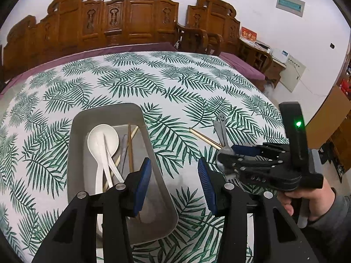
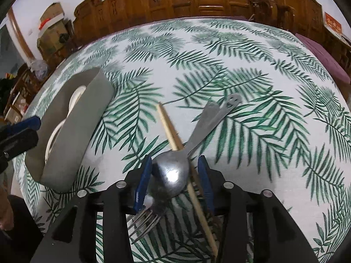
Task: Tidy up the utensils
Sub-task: 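Grasp the metal fork with the left tool while the right tool lifts the metal spoon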
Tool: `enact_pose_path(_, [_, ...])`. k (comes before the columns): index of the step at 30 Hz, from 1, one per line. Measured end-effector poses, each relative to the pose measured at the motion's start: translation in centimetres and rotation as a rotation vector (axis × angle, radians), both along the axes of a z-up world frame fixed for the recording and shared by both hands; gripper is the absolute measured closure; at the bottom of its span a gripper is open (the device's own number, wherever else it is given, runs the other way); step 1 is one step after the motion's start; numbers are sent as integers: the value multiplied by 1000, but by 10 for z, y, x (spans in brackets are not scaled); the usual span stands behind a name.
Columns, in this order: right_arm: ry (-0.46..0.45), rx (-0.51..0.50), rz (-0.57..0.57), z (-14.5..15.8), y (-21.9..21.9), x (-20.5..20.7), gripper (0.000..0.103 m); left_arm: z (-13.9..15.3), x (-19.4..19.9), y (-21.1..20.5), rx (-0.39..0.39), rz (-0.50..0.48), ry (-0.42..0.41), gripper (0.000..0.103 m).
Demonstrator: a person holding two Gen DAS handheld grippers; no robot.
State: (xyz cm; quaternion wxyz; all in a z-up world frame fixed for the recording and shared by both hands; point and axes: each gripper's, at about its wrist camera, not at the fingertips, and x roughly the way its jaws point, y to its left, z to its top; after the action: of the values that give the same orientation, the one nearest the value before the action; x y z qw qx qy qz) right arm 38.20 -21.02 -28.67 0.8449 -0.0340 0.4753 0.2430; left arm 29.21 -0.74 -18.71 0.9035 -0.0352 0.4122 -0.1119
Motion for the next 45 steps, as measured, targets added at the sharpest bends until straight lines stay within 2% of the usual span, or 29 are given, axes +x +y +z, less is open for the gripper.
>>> enact_pose_path(2, [-22,-40,16,0,7,-3,55,0,0,-1,0,-2,-1,61])
enact_pose_path(4, [-31,-50,17,0,9,-4,59,1,0,-1,-3,-2,-2,61])
enact_pose_path(5, [-29,-45,19,0,9,-4,67,0,0,0,-4,-2,-3,61])
enact_pose_path(9, [-36,-38,21,3,7,-6,72,0,0,-1,0,-4,-4,61])
enact_pose_path(14, [-49,-9,11,13,2,-9,91,-1,-1,-4,6,-9,-1,61])
enact_pose_path(17, [-41,13,16,16,1,-9,98,-2,0,-6,9,-14,0,61])
enact_pose_path(22, [-41,64,23,26,-6,-10,98,-1,-3,-11,11,-20,-3,61])
enact_pose_path(29, [-86,135,-29,47,-43,-9,98,1,-9,-31,29,-38,-14,61])
enact_pose_path(38, [-71,99,-67,33,-77,5,98,-8,1,-65,48,-78,21,62])
enact_pose_path(40, [-51,102,-72,28,-82,8,98,-16,3,-74,57,-95,42,69])
enact_pose_path(45, [-29,120,-83,23,-90,12,98,-38,14,-95,20,-110,89,70])
